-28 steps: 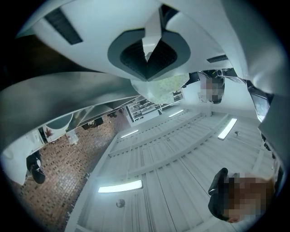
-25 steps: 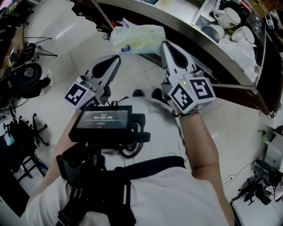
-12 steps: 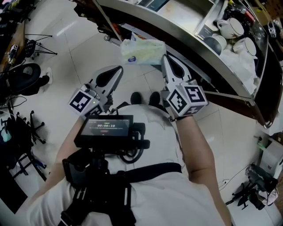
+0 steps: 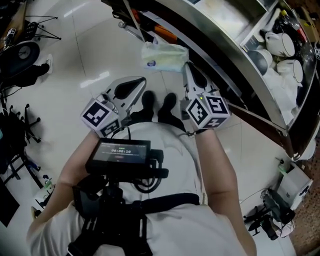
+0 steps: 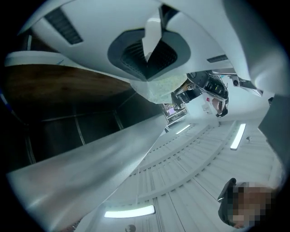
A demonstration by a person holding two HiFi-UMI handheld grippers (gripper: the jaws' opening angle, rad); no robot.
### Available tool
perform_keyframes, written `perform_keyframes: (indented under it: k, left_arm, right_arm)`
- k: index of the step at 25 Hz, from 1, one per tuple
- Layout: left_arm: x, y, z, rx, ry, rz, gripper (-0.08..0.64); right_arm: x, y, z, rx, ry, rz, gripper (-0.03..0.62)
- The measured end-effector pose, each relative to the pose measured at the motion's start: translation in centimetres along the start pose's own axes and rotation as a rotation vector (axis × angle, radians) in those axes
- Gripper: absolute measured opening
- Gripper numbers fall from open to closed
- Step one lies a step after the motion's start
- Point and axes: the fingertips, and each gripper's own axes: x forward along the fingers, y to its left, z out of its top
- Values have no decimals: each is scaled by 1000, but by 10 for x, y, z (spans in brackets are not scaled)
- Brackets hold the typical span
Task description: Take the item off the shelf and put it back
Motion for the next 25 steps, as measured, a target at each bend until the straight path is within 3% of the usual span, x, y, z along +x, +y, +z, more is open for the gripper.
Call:
perform_keyframes:
  k: [8, 12, 18, 25]
  left_arm:
    - [0, 18, -26, -45, -8, 33, 8]
    - [2, 10, -34, -51, -2, 7, 8]
    - [9, 4, -41, -65, 1, -19, 8]
    - [5, 11, -42, -83, -8, 12, 8]
  right_arm:
    - [19, 5, -32, 28, 77, 15, 9]
    - [25, -7, -41, 65, 96, -15, 9]
    - [41, -55, -38, 109, 60, -122, 9]
    - [55, -142, -17, 139, -42, -294, 9]
